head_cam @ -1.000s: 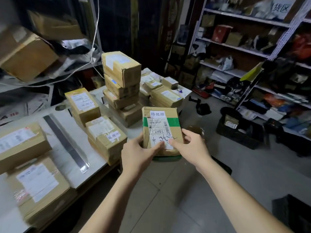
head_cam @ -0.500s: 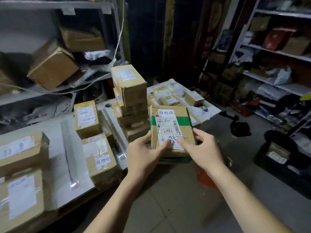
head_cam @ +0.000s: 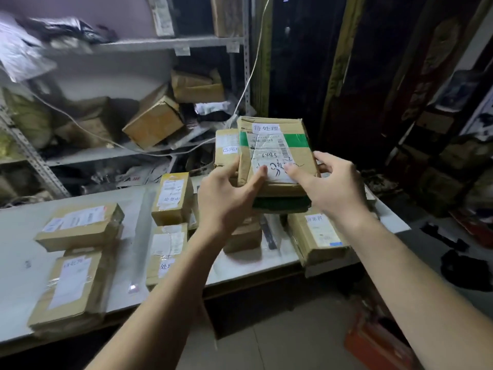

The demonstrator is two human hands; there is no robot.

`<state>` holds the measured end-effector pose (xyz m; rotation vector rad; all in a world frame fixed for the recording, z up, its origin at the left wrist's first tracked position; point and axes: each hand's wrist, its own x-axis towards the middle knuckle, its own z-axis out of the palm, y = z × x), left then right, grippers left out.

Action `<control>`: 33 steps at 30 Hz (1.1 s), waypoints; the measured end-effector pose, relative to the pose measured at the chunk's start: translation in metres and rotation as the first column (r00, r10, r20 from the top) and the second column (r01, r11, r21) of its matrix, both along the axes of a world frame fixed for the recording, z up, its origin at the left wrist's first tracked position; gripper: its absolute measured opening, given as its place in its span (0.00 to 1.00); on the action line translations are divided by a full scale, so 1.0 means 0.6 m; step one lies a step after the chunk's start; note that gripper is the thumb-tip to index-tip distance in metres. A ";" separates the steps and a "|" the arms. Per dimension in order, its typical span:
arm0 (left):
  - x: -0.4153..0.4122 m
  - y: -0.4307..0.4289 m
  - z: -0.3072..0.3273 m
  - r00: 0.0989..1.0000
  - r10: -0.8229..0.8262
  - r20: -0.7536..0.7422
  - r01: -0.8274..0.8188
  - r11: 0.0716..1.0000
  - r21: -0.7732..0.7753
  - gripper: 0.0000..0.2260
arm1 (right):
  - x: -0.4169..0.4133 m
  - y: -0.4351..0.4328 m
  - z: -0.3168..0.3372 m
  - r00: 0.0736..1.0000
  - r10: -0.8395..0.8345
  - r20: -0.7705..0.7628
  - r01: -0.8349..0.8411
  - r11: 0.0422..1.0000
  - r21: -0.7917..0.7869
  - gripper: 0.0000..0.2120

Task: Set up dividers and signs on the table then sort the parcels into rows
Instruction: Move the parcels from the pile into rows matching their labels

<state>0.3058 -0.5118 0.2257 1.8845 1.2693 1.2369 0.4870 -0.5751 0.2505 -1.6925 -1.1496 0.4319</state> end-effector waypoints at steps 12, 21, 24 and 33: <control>-0.023 0.221 0.028 0.998 0.048 -0.043 -0.047 0.998 0.029 0.22 | -0.028 0.237 0.013 0.996 0.079 0.036 -0.079 0.997 -0.012 0.23; 0.006 0.303 0.007 0.999 -0.038 -0.021 0.038 0.999 0.017 0.21 | 0.007 0.298 0.011 0.997 0.072 0.002 -0.072 0.997 0.011 0.23; 0.008 0.301 0.005 0.999 -0.031 -0.014 0.032 0.999 0.044 0.20 | 0.013 0.305 0.010 0.995 0.102 -0.003 -0.102 0.994 0.029 0.24; -0.146 0.225 0.025 0.967 0.256 0.005 -0.256 0.967 0.005 0.17 | -0.123 0.346 0.014 0.898 0.439 -0.025 -0.437 0.898 0.052 0.29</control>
